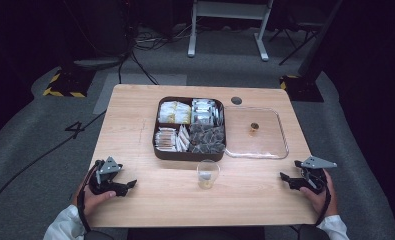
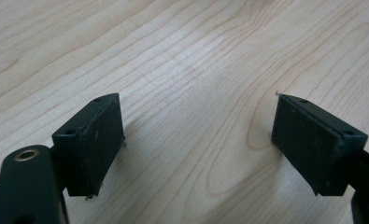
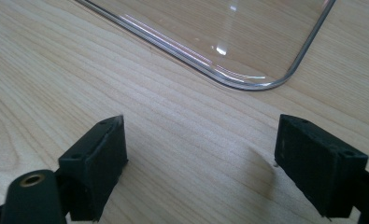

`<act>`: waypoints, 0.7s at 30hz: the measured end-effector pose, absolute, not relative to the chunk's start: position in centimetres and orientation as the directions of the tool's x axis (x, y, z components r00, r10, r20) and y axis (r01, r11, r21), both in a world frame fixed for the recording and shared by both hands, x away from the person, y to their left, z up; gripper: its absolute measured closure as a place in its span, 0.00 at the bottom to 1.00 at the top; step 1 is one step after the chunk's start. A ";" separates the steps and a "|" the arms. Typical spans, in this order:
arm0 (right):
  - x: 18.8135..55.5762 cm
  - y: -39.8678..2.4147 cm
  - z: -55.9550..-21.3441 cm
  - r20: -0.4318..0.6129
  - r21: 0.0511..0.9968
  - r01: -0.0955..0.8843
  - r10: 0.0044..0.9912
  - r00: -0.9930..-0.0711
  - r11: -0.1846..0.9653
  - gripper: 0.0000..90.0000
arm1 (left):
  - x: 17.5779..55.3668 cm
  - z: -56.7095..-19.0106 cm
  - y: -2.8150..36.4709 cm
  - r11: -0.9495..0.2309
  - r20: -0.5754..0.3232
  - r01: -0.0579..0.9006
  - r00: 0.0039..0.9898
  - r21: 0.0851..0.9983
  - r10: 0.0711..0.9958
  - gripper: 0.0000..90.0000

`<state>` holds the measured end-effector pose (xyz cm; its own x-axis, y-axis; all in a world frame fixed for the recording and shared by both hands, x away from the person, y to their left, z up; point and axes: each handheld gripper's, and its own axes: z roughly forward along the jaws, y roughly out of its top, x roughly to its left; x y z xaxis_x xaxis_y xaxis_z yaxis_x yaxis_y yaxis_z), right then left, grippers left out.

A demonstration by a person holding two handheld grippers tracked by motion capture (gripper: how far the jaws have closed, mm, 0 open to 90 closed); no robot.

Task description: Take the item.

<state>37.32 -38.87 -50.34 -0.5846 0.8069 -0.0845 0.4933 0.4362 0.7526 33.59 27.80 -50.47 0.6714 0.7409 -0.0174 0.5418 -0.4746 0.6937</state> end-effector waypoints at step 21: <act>37.2 -38.8 -50.3 -0.092 0.754 0.488 0.805 -0.585 0.441 0.19 | 33.6 -50.5 27.7 -0.477 -0.017 0.542 0.673 0.692 0.740 0.17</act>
<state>37.24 -38.81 -50.34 -0.5855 0.8054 -0.0920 0.4877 0.4406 0.7537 33.61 27.74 -50.48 0.6729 0.7395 -0.0169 0.5418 -0.4772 0.6919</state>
